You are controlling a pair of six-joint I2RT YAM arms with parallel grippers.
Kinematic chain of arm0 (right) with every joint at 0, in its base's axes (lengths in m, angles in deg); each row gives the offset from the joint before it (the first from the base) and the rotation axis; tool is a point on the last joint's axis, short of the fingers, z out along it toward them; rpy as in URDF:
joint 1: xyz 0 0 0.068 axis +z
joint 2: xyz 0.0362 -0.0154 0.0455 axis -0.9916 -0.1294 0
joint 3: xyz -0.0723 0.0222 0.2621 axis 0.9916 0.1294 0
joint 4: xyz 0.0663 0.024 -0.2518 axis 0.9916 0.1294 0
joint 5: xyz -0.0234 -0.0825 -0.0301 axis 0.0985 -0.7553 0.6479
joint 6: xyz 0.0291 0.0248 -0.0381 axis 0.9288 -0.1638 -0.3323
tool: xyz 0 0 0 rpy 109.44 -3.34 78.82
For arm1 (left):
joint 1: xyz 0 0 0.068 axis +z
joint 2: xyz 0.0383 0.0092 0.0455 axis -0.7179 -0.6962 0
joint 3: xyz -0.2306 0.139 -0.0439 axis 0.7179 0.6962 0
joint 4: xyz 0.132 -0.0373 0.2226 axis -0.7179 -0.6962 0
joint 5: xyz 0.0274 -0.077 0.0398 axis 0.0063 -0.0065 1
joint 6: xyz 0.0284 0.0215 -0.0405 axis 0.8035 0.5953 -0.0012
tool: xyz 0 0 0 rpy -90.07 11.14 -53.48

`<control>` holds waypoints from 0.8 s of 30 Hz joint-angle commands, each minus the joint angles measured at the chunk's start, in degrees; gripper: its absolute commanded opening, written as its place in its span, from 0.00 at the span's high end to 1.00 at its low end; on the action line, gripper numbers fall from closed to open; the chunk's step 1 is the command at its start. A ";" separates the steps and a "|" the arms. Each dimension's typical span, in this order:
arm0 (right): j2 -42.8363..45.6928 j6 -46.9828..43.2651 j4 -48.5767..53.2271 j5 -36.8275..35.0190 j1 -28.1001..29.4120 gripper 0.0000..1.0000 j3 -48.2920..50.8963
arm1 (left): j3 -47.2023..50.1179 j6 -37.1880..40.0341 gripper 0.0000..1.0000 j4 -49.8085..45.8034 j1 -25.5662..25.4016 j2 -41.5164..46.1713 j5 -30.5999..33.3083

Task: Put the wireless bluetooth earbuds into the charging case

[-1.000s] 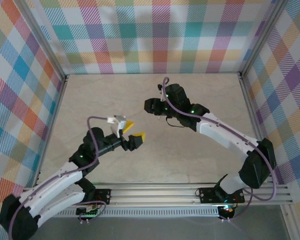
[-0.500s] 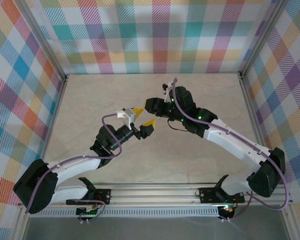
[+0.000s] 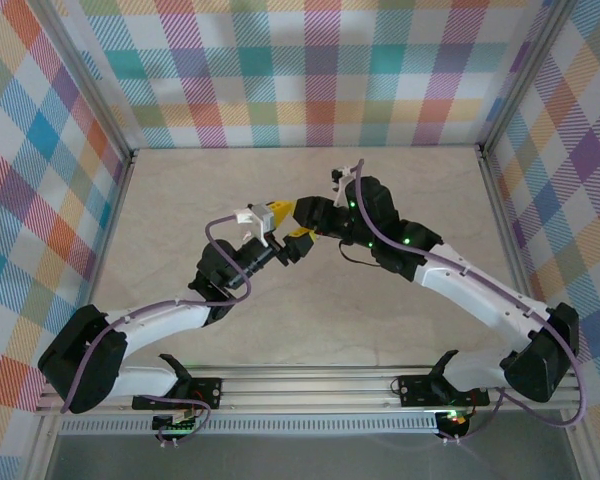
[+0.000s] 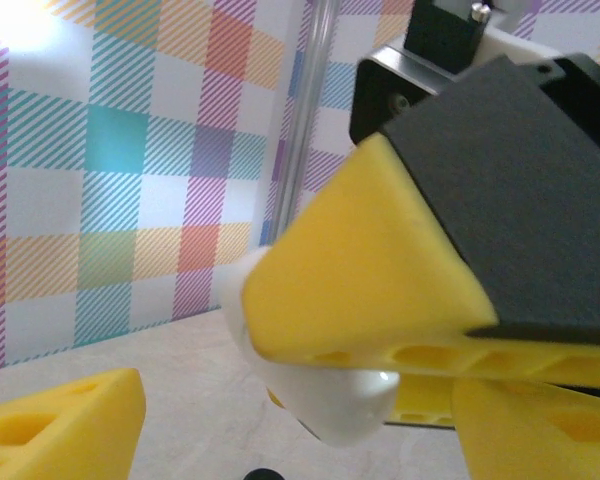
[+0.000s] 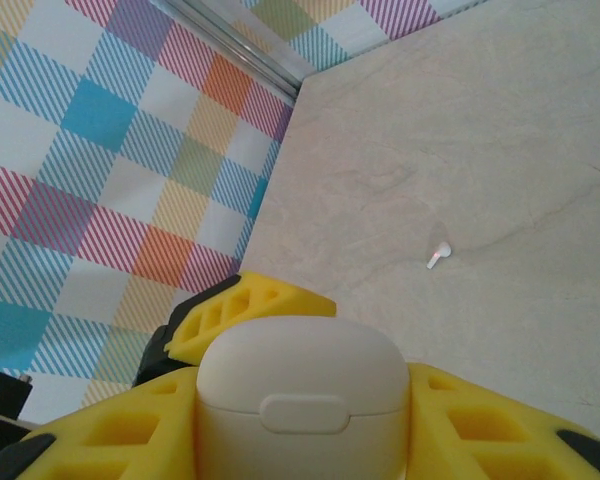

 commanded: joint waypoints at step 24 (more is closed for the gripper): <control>1.18 2.38 -4.71 2.02 1.26 0.59 1.94 | -4.31 0.33 0.89 -2.71 -0.11 0.58 1.45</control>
